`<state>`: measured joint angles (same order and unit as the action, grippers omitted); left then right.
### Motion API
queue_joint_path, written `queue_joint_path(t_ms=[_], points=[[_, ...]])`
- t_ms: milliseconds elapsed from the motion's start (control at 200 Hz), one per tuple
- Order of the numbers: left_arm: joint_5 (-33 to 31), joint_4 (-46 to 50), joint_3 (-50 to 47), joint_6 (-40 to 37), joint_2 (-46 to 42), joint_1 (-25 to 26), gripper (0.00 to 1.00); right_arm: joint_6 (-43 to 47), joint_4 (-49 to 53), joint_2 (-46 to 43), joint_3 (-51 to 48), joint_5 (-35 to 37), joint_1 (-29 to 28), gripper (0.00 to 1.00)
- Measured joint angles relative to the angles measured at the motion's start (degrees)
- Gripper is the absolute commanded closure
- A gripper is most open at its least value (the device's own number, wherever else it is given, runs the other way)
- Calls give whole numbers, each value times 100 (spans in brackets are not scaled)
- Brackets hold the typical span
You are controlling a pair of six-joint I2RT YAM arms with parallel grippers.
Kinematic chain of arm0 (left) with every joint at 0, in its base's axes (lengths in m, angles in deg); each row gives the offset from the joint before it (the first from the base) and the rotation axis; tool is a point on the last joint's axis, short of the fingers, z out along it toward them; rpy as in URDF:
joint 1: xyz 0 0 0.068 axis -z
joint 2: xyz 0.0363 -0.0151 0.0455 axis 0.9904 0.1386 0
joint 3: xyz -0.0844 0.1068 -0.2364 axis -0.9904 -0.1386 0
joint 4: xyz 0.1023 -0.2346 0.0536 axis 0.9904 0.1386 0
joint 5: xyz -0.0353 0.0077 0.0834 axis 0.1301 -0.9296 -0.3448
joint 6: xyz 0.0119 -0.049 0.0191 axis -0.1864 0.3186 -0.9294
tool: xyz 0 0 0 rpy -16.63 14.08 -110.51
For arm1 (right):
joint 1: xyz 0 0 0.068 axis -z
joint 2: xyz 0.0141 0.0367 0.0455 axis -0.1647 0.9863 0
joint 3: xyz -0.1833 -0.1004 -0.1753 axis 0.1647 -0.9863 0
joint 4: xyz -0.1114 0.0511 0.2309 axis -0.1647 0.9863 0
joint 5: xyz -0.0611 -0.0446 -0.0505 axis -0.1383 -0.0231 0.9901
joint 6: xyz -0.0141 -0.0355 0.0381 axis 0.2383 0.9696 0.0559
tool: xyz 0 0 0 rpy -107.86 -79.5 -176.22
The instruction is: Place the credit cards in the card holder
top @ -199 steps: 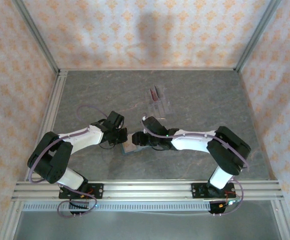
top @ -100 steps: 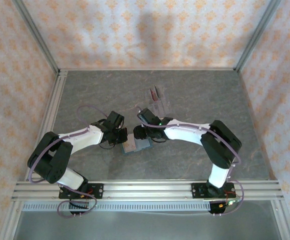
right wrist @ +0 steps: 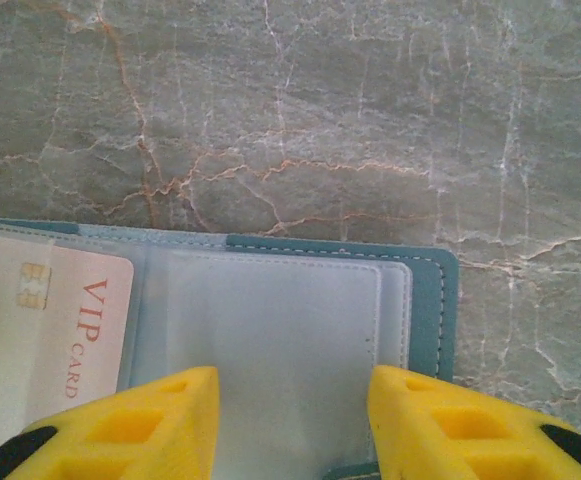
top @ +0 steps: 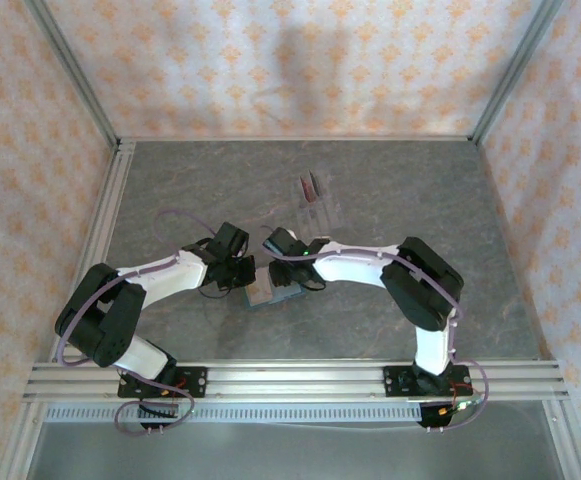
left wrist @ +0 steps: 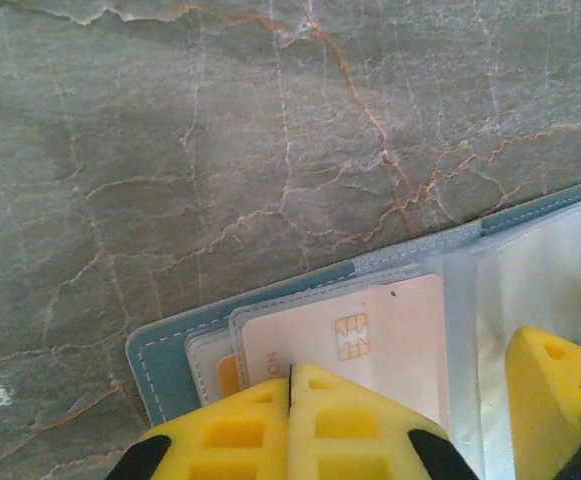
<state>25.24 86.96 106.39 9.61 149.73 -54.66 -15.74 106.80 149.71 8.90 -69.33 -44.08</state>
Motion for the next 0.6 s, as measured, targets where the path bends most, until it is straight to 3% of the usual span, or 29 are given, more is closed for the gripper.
queue_joint_path(t_ms=[180, 265, 601], points=[[0, 2, 0, 0, -2, 0, 100, -15, -4, 55, 7, 385, -157, 66], [0, 0, 0, 0, -2, 0, 100, -83, -7, 61, 4, 494, -186, 75], [0, 4, 0, -2, -9, 0, 100, -107, -11, 61, 7, 476, -229, 95]])
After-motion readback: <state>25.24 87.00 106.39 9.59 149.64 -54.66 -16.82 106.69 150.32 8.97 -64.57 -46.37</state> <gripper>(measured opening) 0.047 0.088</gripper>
